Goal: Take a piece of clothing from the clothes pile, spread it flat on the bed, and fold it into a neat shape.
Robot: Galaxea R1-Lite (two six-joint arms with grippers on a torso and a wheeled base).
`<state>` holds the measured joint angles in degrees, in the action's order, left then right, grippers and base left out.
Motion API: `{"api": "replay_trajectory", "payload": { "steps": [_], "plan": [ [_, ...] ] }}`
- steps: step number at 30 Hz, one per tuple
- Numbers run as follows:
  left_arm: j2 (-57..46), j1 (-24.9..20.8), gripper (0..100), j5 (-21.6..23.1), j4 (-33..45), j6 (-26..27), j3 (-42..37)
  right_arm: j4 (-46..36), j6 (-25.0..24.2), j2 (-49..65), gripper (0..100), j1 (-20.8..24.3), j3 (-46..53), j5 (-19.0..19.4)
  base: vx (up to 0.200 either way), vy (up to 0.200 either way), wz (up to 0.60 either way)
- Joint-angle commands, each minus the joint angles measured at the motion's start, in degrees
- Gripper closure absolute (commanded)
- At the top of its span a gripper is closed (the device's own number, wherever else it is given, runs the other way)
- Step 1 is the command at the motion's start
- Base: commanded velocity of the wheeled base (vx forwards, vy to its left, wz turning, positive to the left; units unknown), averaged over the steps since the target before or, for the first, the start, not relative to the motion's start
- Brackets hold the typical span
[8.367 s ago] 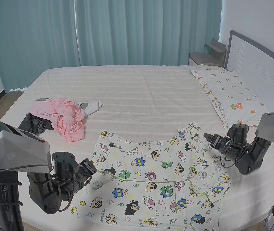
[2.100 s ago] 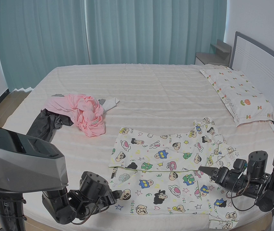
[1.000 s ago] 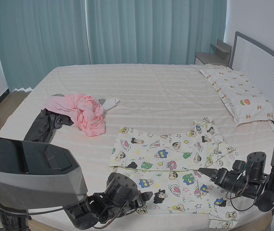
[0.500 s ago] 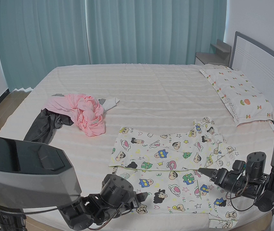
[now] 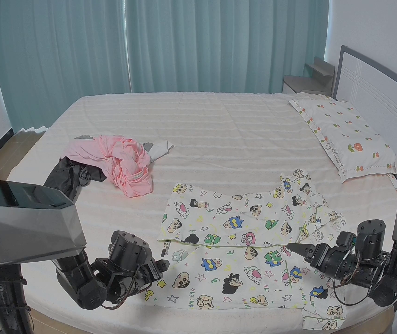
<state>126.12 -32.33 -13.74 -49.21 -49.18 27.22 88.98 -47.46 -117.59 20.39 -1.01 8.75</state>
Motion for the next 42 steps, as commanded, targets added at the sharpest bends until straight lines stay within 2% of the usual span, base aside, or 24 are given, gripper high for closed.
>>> {"api": "replay_trajectory", "payload": {
  "steps": [1, 8, 10, 13, 20, 26, 29, 34, 40, 42],
  "plan": [
    [6.24, -0.63, 0, -1.11, 0.08, 0.84, 2.49, 1.02, 0.00, -0.18, 0, 0.08, 1.01, 0.04, 0.000, 0.000, 0.00],
    [8.00, -4.15, 0, -1.20, 2.37, 2.42, 8.55, 1.02, 0.00, -0.45, 0, 0.00, 1.01, 0.04, 0.000, 0.000, 0.00],
    [7.73, -5.02, 0, -1.29, 2.28, 2.24, 8.90, 1.02, 0.00, -0.53, 0, 0.00, 1.01, 0.04, 0.000, 0.000, 0.00],
    [6.50, -9.33, 0, -1.29, 2.54, 1.45, 8.29, 1.02, 0.00, -0.97, 0, 0.00, 1.01, 0.04, 0.000, 0.000, 0.00],
    [3.87, -15.04, 0, -1.73, 2.19, 0.92, 8.73, 1.02, 0.70, -1.33, 0, 0.00, 1.01, 0.04, 0.000, 0.000, 0.00],
    [4.57, -17.24, 0, -4.02, 2.02, 1.98, 9.78, 1.02, 0.70, -1.33, 0, 0.00, 1.01, 0.04, 0.000, 0.000, 0.00],
    [5.98, -17.33, 0, -4.72, 2.28, 4.09, 9.34, 1.02, 0.70, -1.33, 0, 0.00, 1.01, 0.04, 0.000, 0.000, 0.00],
    [5.89, -16.89, 0, -5.95, 2.72, 4.53, 7.50, 1.02, 0.70, -1.68, 0, 0.00, 1.01, -0.05, 0.000, 0.000, 0.00],
    [1.14, -15.40, 0, -6.04, 2.63, 7.17, 2.92, 1.02, 0.70, -1.77, 0, 0.00, 1.01, 0.04, 0.000, 0.000, 0.00],
    [-2.55, -13.37, 0, -6.04, 2.72, 8.84, 2.05, 1.02, 0.70, -1.68, 0, 0.00, 1.01, 0.04, 0.000, 0.000, 0.00]
  ]
}}
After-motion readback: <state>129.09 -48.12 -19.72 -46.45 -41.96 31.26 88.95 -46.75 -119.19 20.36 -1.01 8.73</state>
